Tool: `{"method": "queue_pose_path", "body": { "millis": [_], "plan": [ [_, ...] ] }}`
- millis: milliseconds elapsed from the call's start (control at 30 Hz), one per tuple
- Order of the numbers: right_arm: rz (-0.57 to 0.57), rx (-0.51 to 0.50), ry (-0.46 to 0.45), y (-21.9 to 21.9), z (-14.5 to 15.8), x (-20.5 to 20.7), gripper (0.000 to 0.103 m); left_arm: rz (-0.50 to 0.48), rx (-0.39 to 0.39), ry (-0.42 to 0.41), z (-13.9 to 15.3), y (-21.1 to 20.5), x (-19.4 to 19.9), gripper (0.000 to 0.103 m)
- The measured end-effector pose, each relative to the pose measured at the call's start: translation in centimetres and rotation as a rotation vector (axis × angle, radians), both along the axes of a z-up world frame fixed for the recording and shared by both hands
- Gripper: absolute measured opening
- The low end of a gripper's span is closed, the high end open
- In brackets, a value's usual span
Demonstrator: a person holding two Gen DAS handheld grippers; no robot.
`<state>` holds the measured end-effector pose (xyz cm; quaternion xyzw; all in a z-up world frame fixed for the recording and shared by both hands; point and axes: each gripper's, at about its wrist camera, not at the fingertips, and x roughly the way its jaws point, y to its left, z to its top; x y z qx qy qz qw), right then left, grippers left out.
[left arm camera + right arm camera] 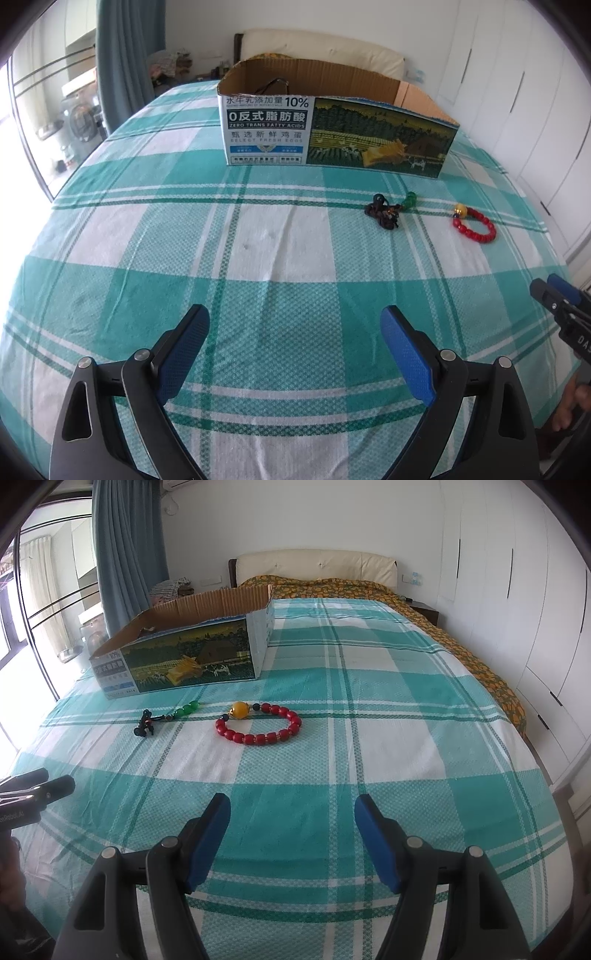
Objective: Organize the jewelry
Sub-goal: 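Grasp the black bead tassel with the left tool while the right tool grasps the red bead bracelet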
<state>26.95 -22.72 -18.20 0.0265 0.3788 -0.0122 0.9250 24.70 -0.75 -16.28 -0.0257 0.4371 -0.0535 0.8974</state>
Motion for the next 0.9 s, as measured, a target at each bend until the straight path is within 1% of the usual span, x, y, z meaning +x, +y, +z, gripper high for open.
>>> {"method": "queue_pose_path", "body": {
  "millis": [167, 267, 400, 533, 567, 633, 700, 733, 767, 800, 833, 867, 900],
  "plan": [
    [0.012, 0.012, -0.005, -0.7, 0.3, 1.3, 0.071, -0.022, -0.013, -0.012, 0.6, -0.9, 1.6, 0.094],
    [0.036, 0.019, -0.013, -1.1, 0.7, 2.8, 0.071, -0.062, -0.023, -0.026, 1.0, -2.2, 3.5, 0.094],
    [0.092, 0.041, 0.025, -1.6, 0.3, 5.1, 0.071, -0.125, 0.002, -0.008, 0.4, -4.4, 6.7, 0.093],
    [0.142, 0.032, 0.049, -1.6, 0.3, 7.5, 0.071, -0.144, 0.045, 0.010, -0.4, -5.6, 9.1, 0.091],
    [0.163, 0.020, 0.055, -1.4, 0.3, 8.1, 0.070, -0.148, 0.052, 0.016, -0.7, -5.8, 9.5, 0.089],
    [0.241, -0.014, 0.077, -0.3, 0.2, 9.6, 0.069, -0.166, 0.065, 0.026, -1.0, -6.2, 10.0, 0.087],
    [0.349, -0.073, 0.107, 1.4, -0.2, 10.9, 0.068, -0.187, 0.080, 0.031, -1.3, -6.5, 10.2, 0.084],
    [0.396, -0.119, 0.115, 2.1, -0.5, 11.5, 0.068, -0.195, 0.092, 0.019, -1.3, -6.7, 10.2, 0.084],
    [0.432, -0.171, 0.121, 2.7, -0.8, 12.1, 0.068, -0.209, 0.094, 0.010, -1.3, -6.8, 10.1, 0.080],
    [0.471, -0.184, 0.108, 2.9, -0.8, 12.6, 0.068, -0.222, 0.090, 0.006, -1.2, -6.8, 10.0, 0.078],
    [0.496, -0.188, 0.113, 2.9, -0.8, 13.3, 0.066, -0.229, 0.087, 0.001, -1.1, -6.8, 9.9, 0.073],
    [0.512, -0.199, 0.133, 3.0, -1.0, 14.1, 0.066, -0.235, 0.084, -0.004, -1.1, -6.9, 9.8, 0.066],
    [0.541, -0.194, 0.158, 2.9, -1.4, 14.8, 0.064, -0.242, 0.080, -0.009, -1.0, -6.9, 9.8, 0.061]
  ]
}}
